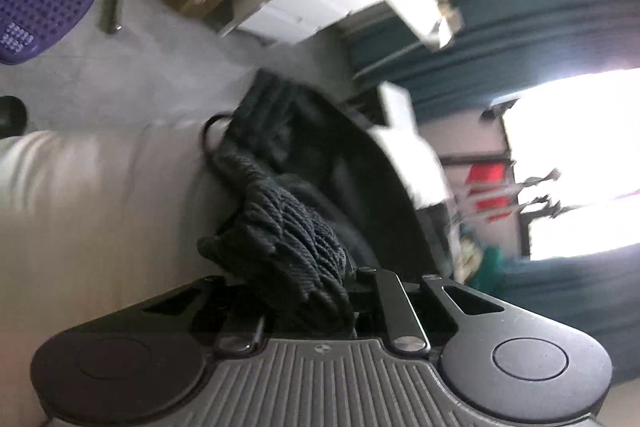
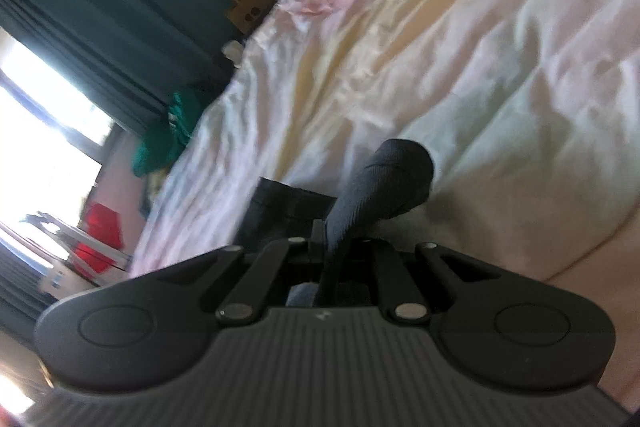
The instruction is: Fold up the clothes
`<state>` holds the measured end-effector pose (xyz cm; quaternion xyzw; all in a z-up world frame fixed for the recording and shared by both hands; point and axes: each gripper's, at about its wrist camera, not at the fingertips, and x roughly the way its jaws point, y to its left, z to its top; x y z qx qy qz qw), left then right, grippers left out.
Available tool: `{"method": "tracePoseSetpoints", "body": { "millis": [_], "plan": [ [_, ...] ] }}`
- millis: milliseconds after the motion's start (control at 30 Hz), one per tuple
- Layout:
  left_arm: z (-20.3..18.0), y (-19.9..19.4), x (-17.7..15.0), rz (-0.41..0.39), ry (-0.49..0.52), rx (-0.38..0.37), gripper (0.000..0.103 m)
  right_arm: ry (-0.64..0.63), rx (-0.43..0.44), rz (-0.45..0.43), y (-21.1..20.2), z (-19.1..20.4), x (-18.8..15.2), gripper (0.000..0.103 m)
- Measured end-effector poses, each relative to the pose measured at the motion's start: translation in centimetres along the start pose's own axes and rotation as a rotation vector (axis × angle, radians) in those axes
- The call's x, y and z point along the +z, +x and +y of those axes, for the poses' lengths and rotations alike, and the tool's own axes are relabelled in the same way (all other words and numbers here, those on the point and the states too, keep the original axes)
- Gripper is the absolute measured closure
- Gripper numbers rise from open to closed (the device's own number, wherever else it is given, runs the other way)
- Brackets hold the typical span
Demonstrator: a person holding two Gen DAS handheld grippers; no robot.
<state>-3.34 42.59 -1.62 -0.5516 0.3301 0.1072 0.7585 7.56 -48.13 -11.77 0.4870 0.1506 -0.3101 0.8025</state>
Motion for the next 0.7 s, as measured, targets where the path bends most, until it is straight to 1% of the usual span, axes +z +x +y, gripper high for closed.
{"method": "tracePoseSetpoints", "body": {
  "millis": [67, 100, 133, 233, 267, 300, 333, 367, 467, 500, 533, 567, 600, 633, 700],
  "plan": [
    [1.0, 0.7, 0.8, 0.024, 0.010, 0.025, 0.091, 0.003, -0.012, 0.015, -0.1, -0.4, 0.0, 0.098],
    [1.5, 0.9, 0.5, 0.031, 0.019, 0.036, 0.091, -0.009, 0.008, -0.005, -0.6, -0.2, 0.1, 0.098],
    [1.9, 0.8, 0.7, 0.031, 0.028, 0.042, 0.091, -0.035, 0.049, -0.048, -1.6, 0.4, 0.2, 0.098],
    [1.3, 1.0, 0.8, 0.025, 0.071, 0.051, 0.091, -0.111, 0.171, -0.175, -4.4, 2.2, 0.6, 0.098],
    [1.1, 1.2, 0.8, 0.026, 0.088, 0.055, 0.091, -0.119, 0.187, -0.210, -5.3, 2.5, 0.7, 0.098],
    [0.8, 1.6, 0.8, 0.027, 0.104, 0.059, 0.091, -0.111, 0.183, -0.239, -6.1, 2.4, 0.9, 0.098],
    [0.6, 1.6, 0.8, 0.029, 0.119, 0.062, 0.091, -0.116, 0.153, -0.254, -6.7, 2.3, 0.9, 0.098],
    [0.7, 1.7, 0.7, 0.033, 0.130, 0.064, 0.091, -0.124, 0.095, -0.229, -6.5, 1.8, 0.9, 0.098],
    [1.2, 2.2, 0.7, 0.047, 0.143, 0.062, 0.090, -0.128, -0.097, -0.080, -4.8, -0.3, 0.5, 0.098],
    [1.3, 2.2, 0.7, 0.049, 0.135, 0.055, 0.090, -0.128, -0.148, -0.027, -4.2, -1.0, 0.4, 0.098],
    [1.5, 2.3, 0.7, 0.051, 0.127, 0.049, 0.090, -0.120, -0.179, 0.024, -3.6, -1.9, 0.2, 0.098],
    [1.6, 2.4, 0.7, 0.054, 0.120, 0.043, 0.090, -0.099, -0.186, 0.059, -3.2, -2.7, -0.1, 0.097],
    [1.8, 2.4, 0.7, 0.056, 0.112, 0.037, 0.090, -0.074, -0.177, 0.070, -3.1, -3.1, -0.3, 0.097],
    [1.9, 2.5, 0.7, 0.058, 0.104, 0.030, 0.089, -0.066, -0.172, 0.069, -3.2, -3.1, -0.3, 0.097],
    [1.7, 2.6, 0.7, 0.071, 0.125, 0.025, 0.087, -0.081, -0.174, 0.060, -3.4, -2.7, -0.4, 0.094]
  ]
}}
